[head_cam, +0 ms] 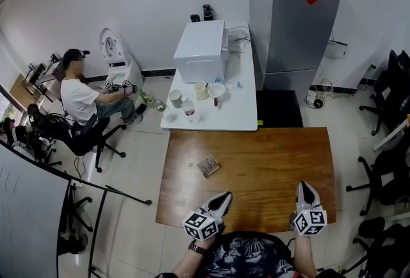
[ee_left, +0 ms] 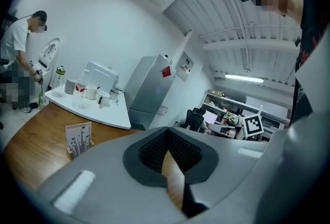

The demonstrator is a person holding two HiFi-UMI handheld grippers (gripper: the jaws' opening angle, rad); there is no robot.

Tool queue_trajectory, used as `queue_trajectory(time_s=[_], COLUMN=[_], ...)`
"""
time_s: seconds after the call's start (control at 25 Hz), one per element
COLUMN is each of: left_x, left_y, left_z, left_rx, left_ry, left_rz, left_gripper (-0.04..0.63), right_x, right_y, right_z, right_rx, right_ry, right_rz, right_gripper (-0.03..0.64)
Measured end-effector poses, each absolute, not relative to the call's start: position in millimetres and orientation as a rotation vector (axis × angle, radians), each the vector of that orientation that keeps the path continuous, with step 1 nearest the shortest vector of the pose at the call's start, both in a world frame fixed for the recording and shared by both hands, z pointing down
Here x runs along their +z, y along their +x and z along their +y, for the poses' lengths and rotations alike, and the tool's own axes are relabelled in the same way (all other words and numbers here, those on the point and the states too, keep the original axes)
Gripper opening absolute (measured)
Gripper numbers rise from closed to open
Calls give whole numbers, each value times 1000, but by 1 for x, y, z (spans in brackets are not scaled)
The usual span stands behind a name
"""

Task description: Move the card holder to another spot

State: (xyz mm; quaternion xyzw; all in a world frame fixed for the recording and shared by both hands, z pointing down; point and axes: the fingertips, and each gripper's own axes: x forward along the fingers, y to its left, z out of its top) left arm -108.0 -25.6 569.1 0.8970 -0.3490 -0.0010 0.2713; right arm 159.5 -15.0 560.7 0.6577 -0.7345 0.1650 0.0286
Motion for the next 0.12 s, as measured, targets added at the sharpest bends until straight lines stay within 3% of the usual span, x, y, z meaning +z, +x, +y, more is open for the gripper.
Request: queue_trajectory(time_s=[0.12], left_x=[567], left_y=[-104], left_z=[-26], left_rx=[0], left_ry=[2424], left_rz=[-938], left_gripper=[8], right_x=[560], right_y=[161], right_z=[-16], right_rx=[509], right_ry=[2027], right_rz=[-2269], right_gripper=[0])
